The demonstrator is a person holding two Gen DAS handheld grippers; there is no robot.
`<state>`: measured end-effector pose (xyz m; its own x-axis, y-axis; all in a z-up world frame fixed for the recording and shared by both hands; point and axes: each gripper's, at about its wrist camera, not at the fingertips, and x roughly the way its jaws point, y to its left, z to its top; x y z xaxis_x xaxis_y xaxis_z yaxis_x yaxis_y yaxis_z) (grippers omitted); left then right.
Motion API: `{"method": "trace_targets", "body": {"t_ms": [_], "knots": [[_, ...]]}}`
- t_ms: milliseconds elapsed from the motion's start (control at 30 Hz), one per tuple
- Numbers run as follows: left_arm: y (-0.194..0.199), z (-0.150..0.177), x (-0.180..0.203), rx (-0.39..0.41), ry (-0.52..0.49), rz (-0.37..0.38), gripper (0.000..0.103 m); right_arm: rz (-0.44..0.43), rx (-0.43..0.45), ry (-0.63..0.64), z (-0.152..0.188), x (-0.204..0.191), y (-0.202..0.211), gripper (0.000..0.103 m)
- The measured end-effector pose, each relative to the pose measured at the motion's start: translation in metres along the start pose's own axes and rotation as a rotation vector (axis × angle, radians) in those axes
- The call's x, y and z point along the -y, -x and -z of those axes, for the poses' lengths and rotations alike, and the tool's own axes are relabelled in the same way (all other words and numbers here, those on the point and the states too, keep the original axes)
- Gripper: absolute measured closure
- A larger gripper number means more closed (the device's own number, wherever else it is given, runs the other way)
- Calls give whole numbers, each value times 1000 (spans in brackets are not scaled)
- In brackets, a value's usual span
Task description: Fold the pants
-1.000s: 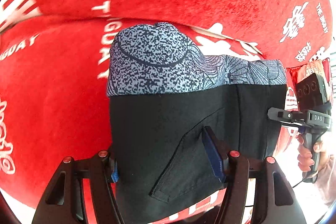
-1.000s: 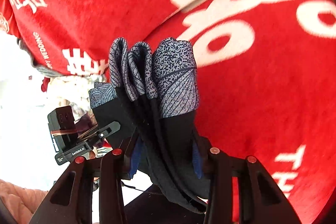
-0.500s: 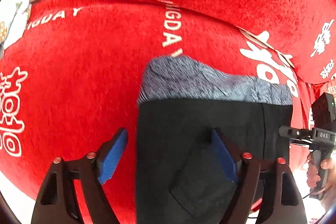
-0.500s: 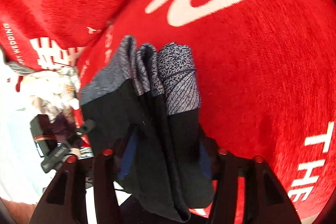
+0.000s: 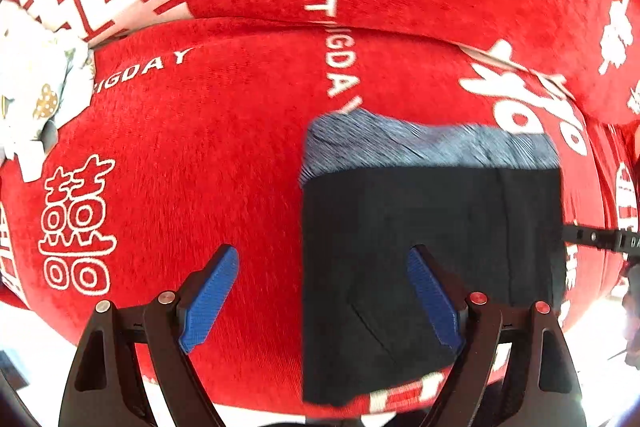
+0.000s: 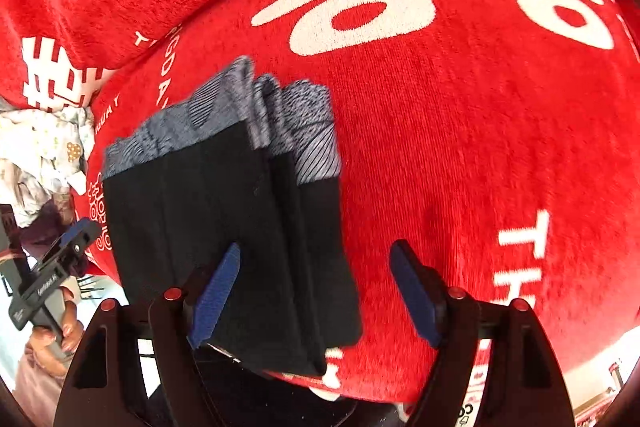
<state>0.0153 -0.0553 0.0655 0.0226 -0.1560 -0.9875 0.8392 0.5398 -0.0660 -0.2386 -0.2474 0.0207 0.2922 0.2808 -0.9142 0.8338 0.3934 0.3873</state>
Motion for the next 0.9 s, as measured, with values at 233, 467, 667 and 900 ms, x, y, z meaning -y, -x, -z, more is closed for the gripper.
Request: {"method": "trace_targets", "body": {"t_ms": [233, 467, 667, 900], "knots": [[27, 17, 31, -66, -21, -23, 16, 41, 12, 1, 26, -26, 27, 14], [56, 20, 50, -86, -53, -29, 0, 68, 51, 23, 42, -52, 57, 0], [75, 17, 51, -70, -66, -76, 0, 149, 94, 49, 50, -71, 81, 0], [90, 17, 45, -55, -33, -128, 0, 247, 87, 53, 61, -87, 93, 0]]}}
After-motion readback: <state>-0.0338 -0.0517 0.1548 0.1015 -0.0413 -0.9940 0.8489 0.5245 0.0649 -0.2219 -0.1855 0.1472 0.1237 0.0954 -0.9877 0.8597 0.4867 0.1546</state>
